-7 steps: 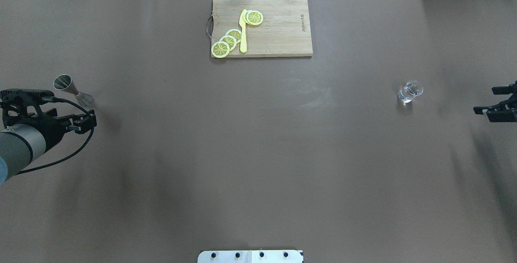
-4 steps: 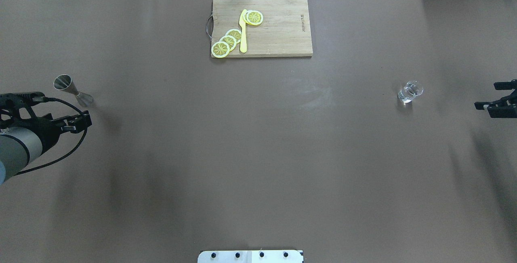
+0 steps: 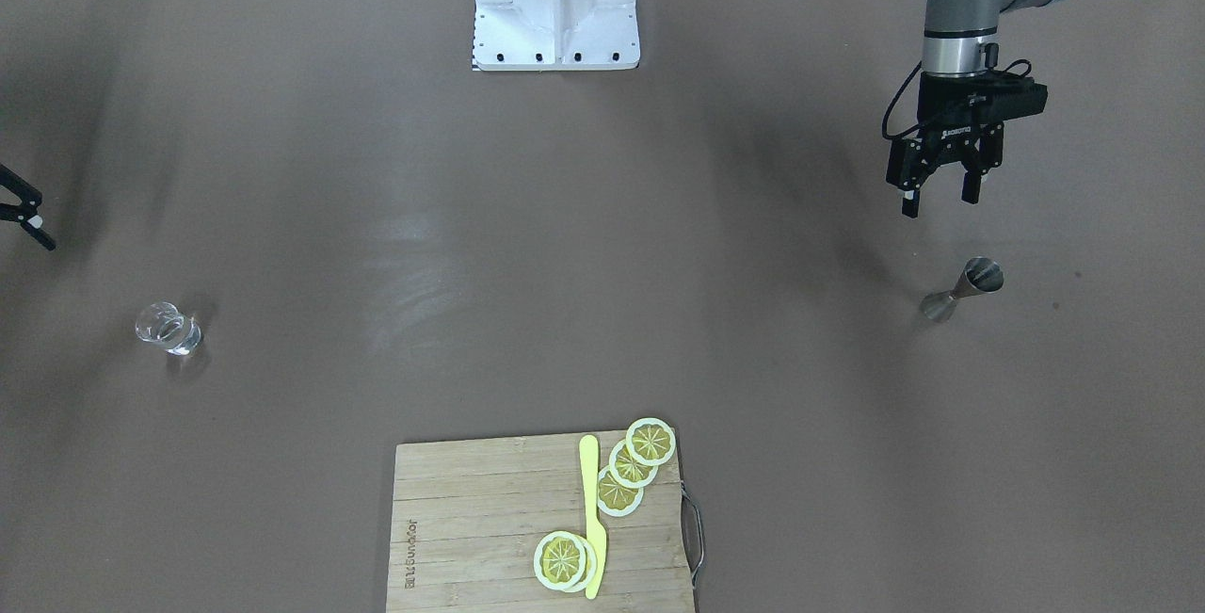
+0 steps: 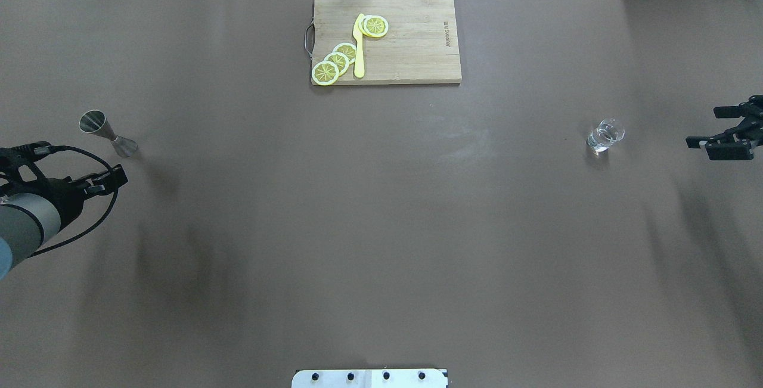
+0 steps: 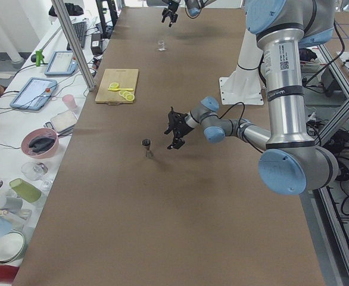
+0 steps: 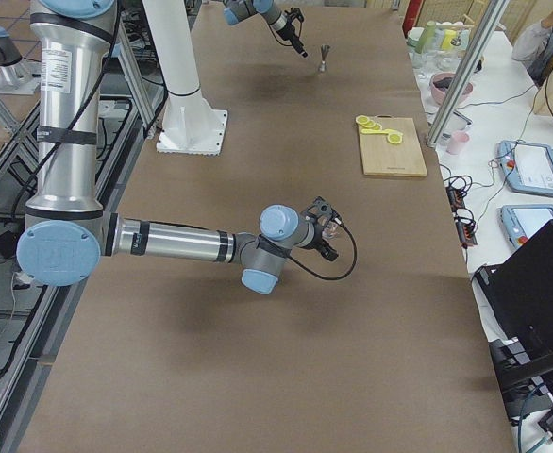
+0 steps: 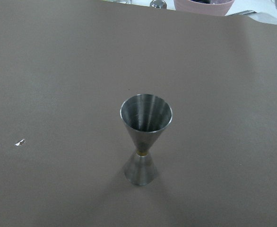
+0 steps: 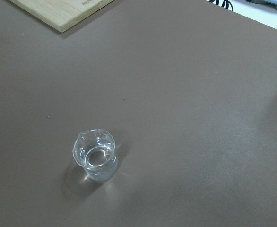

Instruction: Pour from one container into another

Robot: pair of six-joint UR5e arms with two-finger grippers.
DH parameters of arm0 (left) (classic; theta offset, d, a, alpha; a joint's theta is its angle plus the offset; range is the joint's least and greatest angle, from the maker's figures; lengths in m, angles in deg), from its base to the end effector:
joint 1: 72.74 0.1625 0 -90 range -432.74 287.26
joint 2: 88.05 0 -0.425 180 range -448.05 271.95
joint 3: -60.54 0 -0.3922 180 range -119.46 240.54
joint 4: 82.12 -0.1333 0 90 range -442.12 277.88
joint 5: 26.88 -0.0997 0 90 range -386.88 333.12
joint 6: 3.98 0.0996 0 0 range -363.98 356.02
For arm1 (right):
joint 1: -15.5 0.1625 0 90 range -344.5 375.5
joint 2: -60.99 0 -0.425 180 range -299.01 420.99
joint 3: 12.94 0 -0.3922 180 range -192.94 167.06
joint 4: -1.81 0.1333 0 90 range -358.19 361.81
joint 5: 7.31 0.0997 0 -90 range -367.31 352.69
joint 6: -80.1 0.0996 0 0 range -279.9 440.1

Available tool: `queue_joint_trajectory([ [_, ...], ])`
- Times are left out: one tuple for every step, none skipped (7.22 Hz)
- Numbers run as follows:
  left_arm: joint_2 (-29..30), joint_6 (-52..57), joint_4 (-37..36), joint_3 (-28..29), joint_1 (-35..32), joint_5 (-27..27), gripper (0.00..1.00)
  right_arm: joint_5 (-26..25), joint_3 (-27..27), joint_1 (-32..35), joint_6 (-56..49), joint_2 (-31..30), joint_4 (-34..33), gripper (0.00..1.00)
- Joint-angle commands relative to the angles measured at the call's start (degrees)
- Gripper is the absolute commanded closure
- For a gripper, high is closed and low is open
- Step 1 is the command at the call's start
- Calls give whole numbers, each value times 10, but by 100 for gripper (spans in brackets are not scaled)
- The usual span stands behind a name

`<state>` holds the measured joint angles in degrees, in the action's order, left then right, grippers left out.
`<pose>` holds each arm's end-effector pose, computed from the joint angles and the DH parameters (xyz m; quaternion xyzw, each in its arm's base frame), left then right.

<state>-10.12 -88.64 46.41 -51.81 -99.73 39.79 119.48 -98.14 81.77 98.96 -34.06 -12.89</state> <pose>0.3061 -0.3498 0.4933 0.2895 0.3374 -0.2496 0.8603 -0.1189 -0.4535 0.5954 0.3815 -0.4337 -0.2044 0.7903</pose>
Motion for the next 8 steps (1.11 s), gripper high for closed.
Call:
queue_joint_trajectory([
  [6, -2, 1, 20, 27, -84, 2, 3, 6, 0, -1, 8, 1, 0],
  [16, -2, 2, 34, 31, -96, 2, -9, -2, 0, -5, 8, 0, 0],
  [31, -1, -1, 45, 31, -101, 2, -57, -15, -13, -10, 8, -1, 0],
  [36, -1, -2, 54, 31, -122, 2, -97, -25, -38, -12, 3, -1, 0],
  [36, -1, -3, 62, 32, -147, 2, -130, -32, -57, -12, 2, 6, 0],
  [39, 0, -5, 70, 32, -150, 2, -160, -33, -74, -10, -2, 25, 0],
  [41, 0, -5, 71, 33, -152, 2, -163, -32, -77, -5, -7, 51, 0],
  [45, 1, -6, 78, 33, -177, 2, -163, -30, -77, 12, -9, 73, 0],
])
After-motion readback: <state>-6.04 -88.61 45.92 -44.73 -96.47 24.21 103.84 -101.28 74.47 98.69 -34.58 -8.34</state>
